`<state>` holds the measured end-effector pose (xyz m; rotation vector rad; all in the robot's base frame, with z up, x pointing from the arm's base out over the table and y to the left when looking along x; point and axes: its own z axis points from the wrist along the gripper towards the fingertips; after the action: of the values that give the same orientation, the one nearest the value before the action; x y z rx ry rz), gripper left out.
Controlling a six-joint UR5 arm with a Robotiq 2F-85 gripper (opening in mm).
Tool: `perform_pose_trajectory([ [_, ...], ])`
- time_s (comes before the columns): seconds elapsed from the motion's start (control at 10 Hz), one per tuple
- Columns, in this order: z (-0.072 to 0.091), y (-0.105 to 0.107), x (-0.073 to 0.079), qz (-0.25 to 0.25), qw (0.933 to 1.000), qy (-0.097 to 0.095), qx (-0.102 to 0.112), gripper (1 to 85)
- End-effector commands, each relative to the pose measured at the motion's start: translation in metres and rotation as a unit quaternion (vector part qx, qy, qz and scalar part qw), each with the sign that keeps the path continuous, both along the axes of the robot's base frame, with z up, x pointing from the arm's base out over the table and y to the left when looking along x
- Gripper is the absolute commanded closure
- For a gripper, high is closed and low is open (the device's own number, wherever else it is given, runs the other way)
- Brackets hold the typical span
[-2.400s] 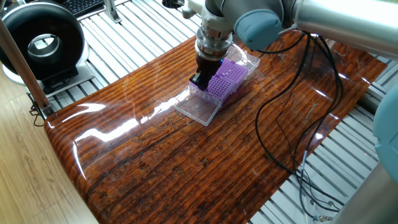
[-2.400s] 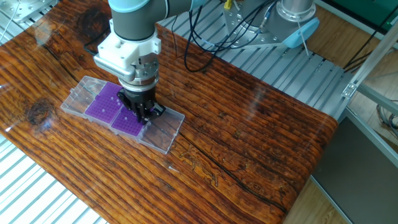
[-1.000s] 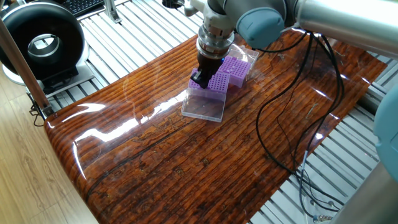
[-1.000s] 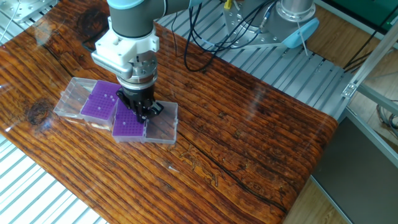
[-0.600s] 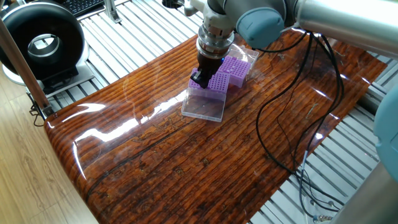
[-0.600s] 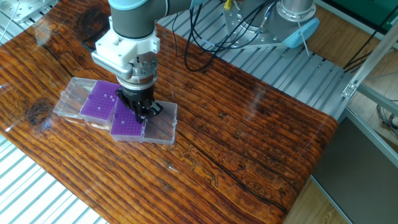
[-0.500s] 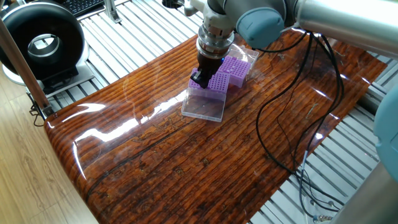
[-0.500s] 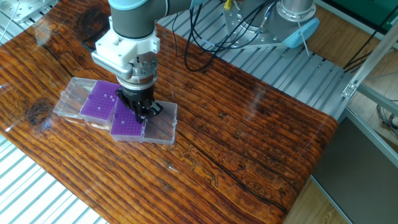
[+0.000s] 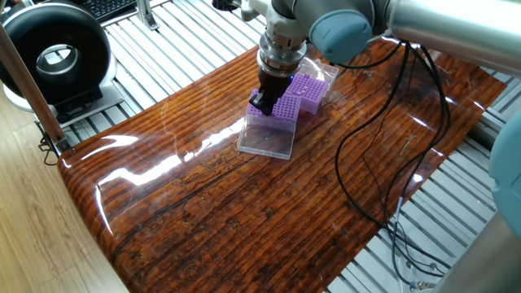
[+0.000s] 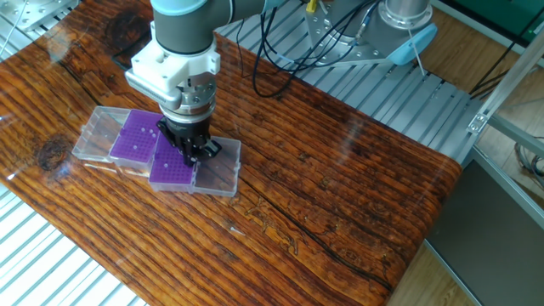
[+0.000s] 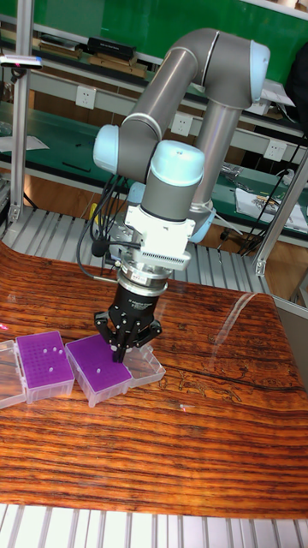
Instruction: Transfer all small pipette tips from one holder to another
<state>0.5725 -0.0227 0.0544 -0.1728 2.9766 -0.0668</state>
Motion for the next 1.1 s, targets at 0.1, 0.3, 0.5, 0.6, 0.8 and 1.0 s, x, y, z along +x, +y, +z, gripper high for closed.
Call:
perform_pose_trajectory([
  [0.1,0.003,-0.004,0.002,0.001,1.0,-0.001,-0.005,84.3],
  [0.3,0.002,0.008,0.0,-0.013,0.9997,0.004,0.021,84.3],
  [0.5,0.006,-0.002,0.004,-0.004,1.0,0.002,0.005,84.3],
  [0.6,0.007,0.003,0.004,-0.006,0.9999,0.002,0.013,84.3],
  [0.8,0.007,0.003,0.005,-0.009,0.9999,0.001,0.014,84.3],
  [1.0,0.009,-0.006,0.008,0.002,1.0,-0.001,-0.003,84.3],
])
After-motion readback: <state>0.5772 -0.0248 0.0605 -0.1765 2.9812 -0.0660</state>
